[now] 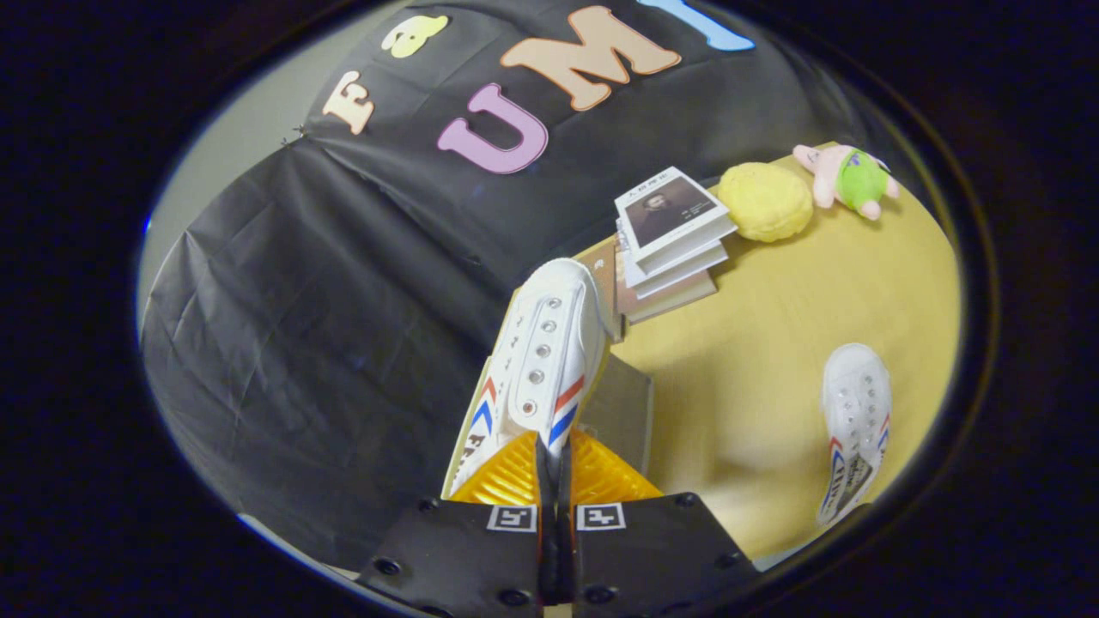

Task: Open the storage box then place both shoes into the box .Put the left shoe in first, then the right shoe, with the right side of both shoes facing outward in a uniform manner.

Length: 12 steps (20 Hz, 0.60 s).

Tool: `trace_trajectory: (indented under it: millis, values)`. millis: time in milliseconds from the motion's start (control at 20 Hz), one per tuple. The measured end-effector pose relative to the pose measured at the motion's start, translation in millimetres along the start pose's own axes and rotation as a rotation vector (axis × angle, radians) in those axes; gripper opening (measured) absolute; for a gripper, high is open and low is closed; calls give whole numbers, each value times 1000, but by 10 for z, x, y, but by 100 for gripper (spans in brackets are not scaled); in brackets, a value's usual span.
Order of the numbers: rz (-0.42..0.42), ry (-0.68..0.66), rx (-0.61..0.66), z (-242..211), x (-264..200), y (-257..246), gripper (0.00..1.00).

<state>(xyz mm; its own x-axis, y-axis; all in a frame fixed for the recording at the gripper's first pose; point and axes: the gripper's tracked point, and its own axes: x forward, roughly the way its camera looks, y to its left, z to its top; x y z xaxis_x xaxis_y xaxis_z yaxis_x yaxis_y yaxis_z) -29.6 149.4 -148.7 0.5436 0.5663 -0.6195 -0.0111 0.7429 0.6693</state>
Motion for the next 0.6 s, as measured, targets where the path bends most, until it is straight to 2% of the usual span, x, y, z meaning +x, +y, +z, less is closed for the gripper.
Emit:
trace_trajectory:
  millis: [250,600]
  values:
    - [27,30,3,-219,312,238,3]
    - [16,77,-1,-556,660,465,3]
